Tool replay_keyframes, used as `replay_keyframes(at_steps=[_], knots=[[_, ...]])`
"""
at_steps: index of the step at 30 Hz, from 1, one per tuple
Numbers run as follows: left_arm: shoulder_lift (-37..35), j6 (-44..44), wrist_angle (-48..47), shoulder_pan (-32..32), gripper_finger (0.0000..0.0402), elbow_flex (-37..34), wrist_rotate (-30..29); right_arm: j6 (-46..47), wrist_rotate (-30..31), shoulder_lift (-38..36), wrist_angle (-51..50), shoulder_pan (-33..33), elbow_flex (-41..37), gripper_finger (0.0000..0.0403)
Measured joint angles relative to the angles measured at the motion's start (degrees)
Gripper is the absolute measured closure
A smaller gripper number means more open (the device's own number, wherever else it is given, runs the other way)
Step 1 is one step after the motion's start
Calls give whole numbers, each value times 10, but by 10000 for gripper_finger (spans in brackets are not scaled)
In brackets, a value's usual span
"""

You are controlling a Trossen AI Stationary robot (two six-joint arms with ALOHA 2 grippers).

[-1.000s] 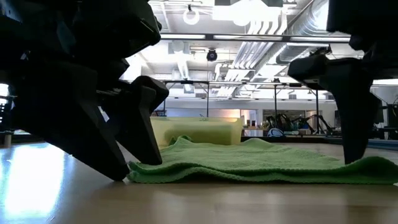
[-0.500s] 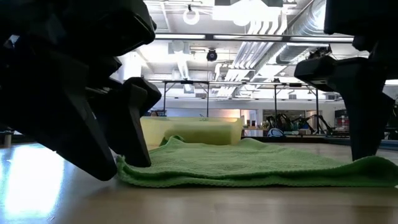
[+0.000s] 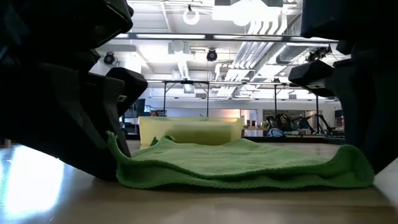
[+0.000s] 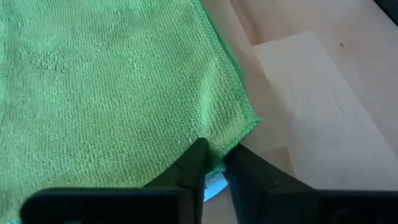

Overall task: Roll microfiber towels into tight, uniform cylinder then place into a basket
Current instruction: Roll the green microfiber towel

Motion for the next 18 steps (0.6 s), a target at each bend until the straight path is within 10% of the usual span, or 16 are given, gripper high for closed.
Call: replay_keyframes(at_steps=[18], knots=[[-33, -104, -53, -13, 396, -1, 13, 51, -160, -40, 6, -83, 0, 402]])
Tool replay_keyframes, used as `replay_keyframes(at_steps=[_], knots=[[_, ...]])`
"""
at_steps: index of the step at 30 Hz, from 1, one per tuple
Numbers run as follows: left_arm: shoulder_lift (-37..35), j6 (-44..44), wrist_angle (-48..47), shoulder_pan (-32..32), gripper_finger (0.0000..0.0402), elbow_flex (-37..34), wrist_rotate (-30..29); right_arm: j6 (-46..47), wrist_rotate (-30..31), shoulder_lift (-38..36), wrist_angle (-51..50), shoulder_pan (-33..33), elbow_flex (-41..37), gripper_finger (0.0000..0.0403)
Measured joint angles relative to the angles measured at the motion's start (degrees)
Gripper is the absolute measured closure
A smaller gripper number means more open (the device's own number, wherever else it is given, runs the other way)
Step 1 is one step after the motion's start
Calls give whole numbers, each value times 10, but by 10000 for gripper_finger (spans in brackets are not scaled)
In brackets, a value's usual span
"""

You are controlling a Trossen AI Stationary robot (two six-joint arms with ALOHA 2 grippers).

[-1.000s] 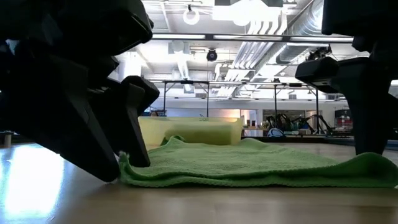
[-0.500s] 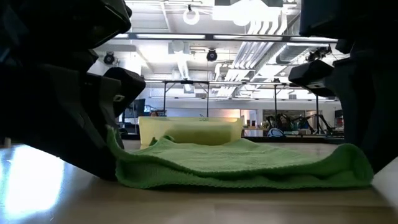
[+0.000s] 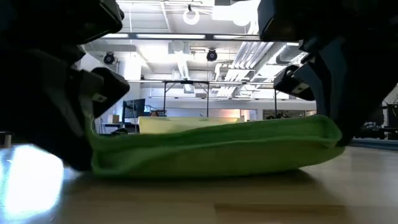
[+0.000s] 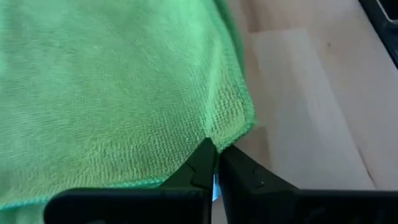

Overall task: Roll microfiber towels into tight, uniform cylinder then place into a basket
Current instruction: Roll the green microfiber towel

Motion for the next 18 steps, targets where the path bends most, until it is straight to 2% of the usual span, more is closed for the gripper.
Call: replay_keyframes(at_steps=[5, 10, 13, 18], knots=[[-22, -59, -27, -2, 396, 0, -4, 20, -24, -2, 1, -17, 0, 403], [-45, -206, -23, 2, 396, 1, -11, 40, -40, -2, 1, -39, 0, 403], [-51, -263, -31, 2, 396, 1, -21, 48, -54, -2, 1, -50, 0, 403], [-54, -342, -116, 2, 396, 2, -30, 75, -54, -2, 1, -67, 0, 403]])
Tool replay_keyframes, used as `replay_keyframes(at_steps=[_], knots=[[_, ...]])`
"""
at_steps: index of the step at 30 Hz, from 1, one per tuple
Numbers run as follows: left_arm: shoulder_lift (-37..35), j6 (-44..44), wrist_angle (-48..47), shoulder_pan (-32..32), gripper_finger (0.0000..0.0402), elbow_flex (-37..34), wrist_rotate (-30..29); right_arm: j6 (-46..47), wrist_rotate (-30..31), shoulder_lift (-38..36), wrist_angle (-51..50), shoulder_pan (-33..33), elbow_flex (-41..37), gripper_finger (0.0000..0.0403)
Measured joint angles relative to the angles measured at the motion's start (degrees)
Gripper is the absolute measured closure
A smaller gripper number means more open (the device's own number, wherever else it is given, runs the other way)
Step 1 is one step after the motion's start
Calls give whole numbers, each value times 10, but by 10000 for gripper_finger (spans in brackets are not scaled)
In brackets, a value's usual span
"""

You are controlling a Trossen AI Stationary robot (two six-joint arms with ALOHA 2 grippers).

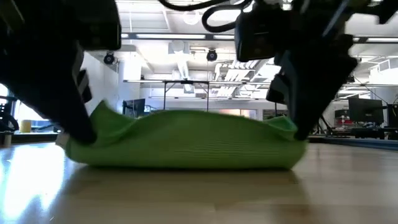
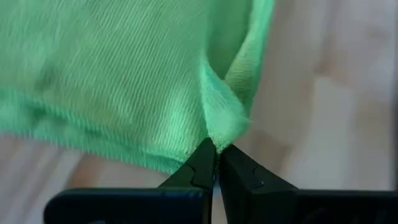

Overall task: Roll microfiber towels into tight, uniform cylinder then place into a basket
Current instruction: Roll the green microfiber towel

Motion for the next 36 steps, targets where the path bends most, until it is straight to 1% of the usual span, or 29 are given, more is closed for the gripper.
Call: replay_keyframes(at_steps=[3, 6, 13, 16, 20, 23, 26, 30, 33, 36], knots=[[0, -37, -40, 1, 396, 0, -11, 5, 2, 0, 4, -6, 0, 403], [0, -56, -52, 1, 396, 0, -30, 5, 13, 0, 5, -10, 0, 403], [0, -61, -59, 4, 397, 0, -30, 5, 55, 0, 3, -10, 0, 402], [-1, -83, -76, 4, 397, 0, -31, 0, 63, 0, 5, -10, 0, 402], [-1, -123, -106, 4, 397, 0, -49, -9, 72, 0, 7, -11, 1, 402], [-1, -130, -107, 4, 397, 0, -50, -23, 84, 0, 6, -10, 1, 399], [-1, -131, -114, 5, 397, 0, -48, -32, 84, 0, 1, -10, 1, 378], [-1, -130, -112, 12, 397, 0, -48, -45, 78, -1, -5, -10, 1, 334], [-1, -129, -112, 20, 397, 0, -47, -56, 38, -7, 3, -10, 1, 310], [-1, -125, -112, 28, 397, 0, -45, -100, 14, -13, 49, 8, 1, 303]])
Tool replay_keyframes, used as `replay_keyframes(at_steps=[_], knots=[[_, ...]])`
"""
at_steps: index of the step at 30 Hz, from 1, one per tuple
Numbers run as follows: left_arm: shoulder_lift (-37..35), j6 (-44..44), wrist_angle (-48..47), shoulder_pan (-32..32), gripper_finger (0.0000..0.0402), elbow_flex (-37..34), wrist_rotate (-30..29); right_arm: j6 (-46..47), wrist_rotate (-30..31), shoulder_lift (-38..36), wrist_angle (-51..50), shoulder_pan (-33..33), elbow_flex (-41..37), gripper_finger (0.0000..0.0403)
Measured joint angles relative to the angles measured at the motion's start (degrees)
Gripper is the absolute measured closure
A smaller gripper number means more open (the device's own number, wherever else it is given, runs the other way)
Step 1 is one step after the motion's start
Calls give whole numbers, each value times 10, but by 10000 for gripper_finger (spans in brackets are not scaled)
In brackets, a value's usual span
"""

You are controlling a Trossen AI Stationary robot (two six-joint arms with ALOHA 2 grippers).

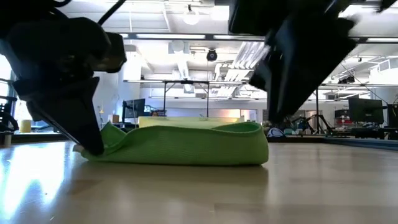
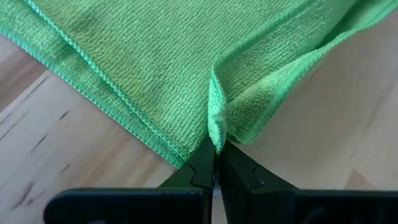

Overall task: Roll microfiber towels into tight, uniform cylinder then place into a basket
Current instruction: Roll the green microfiber towel

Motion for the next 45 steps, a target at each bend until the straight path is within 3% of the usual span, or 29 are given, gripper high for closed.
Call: replay_keyframes(at_steps=[5, 9, 17, 34, 45], knots=[[0, 0, -1, 7, 397, 0, 7, -89, -10, 0, 42, 43, 0, 311], [0, 0, -1, 7, 397, 0, 7, -125, 40, 8, 64, 60, 0, 319], [0, 0, -1, 7, 397, 0, 3, -97, 50, 48, 75, 32, 0, 320], [0, 0, -2, 6, 397, 0, -14, -67, 150, 49, 45, -7, 0, 320], [-2, 29, 1, 1, 392, 0, -13, -71, 152, 56, 36, -15, 0, 320]])
